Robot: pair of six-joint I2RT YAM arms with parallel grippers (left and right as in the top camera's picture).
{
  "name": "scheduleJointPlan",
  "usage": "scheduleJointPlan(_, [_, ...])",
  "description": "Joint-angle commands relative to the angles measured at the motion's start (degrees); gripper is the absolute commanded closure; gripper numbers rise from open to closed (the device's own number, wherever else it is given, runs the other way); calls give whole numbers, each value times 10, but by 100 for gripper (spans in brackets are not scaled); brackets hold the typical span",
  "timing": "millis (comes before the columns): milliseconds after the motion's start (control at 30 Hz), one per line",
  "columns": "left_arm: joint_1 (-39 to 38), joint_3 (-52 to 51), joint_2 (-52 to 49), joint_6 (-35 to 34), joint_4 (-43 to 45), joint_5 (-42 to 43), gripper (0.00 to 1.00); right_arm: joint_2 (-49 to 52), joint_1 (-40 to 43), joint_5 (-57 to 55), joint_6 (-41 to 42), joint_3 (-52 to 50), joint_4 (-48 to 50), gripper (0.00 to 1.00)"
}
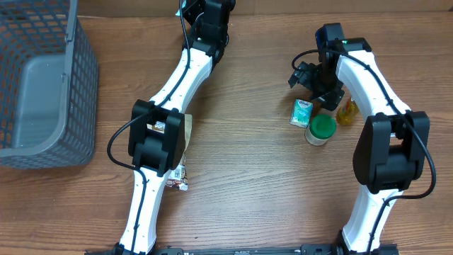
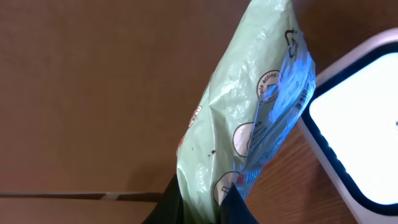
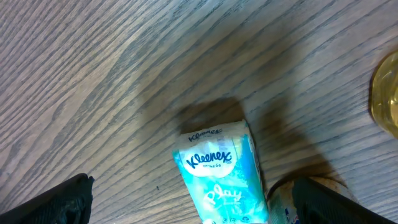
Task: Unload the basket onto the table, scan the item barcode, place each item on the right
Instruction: 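Hold the mint pouch barcode over the white scanner with left gripper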
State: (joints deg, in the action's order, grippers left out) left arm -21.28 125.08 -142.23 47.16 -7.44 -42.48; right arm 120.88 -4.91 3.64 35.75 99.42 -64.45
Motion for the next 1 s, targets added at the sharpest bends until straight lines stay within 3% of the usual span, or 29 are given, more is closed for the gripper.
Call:
scheduleJointPlan(0, [-3,7,-11,-4,-15,-14,96,-12,2,1,-2,15,2,0])
scheduleJointPlan(200, [-2,7,-11,-70,-54,-14,96,-12,2,1,-2,15,2,0])
scheduleJointPlan(367, [-7,7,-11,-69,-63,-3,96,-12,2,1,-2,15,2,0])
scheduleJointPlan(533, [-9,7,-12,-82,-125,71,95,-12,2,1,-2,15,2,0])
scheduleJointPlan(967, [-9,7,-18,-95,-177,114,96,-12,2,1,-2,15,2,0])
